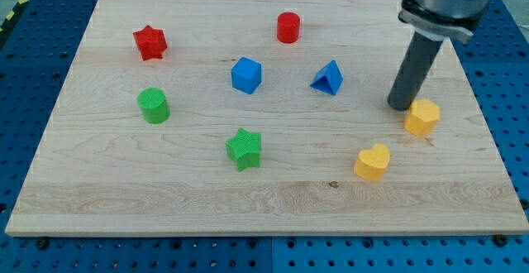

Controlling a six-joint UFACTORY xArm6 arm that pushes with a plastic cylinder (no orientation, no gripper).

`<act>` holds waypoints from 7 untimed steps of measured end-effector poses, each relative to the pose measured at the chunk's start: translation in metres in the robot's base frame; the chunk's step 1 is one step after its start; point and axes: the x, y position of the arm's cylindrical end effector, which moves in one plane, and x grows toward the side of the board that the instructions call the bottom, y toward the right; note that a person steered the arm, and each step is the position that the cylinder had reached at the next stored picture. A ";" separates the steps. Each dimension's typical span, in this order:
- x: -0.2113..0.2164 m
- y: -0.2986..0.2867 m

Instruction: Place the yellow hexagon to the right of the yellow heart

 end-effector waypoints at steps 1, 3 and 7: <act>0.020 0.013; -0.006 0.017; 0.037 0.046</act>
